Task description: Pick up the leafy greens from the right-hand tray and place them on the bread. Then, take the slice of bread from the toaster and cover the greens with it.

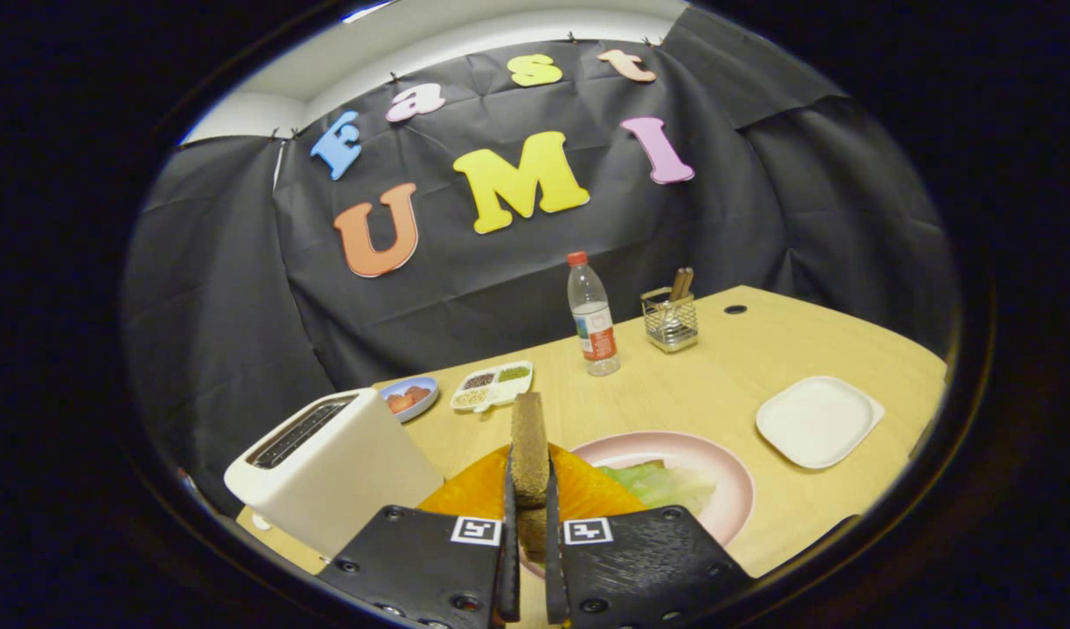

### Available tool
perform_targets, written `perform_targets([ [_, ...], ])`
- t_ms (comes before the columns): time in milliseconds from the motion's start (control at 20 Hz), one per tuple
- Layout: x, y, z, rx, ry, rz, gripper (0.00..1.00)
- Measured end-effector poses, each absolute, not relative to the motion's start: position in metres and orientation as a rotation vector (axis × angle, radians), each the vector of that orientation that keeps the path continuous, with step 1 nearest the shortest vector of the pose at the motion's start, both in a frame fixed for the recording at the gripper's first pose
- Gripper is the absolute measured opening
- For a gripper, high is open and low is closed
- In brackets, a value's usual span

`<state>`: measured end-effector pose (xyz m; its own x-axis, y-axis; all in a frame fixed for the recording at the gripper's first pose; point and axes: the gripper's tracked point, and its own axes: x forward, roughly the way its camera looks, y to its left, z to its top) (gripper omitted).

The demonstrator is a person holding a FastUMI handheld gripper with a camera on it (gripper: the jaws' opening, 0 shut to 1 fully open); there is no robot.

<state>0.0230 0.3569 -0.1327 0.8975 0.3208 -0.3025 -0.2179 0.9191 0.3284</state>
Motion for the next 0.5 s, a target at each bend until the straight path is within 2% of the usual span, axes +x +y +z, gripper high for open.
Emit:
perform_targets([
  [200, 0.024, 0.340, -0.140, 0.291, 0.365, 0.258, 0.14],
  [500, 0.024, 0.308, -0.166, 0.301, 0.416, 0.206, 0.31],
])
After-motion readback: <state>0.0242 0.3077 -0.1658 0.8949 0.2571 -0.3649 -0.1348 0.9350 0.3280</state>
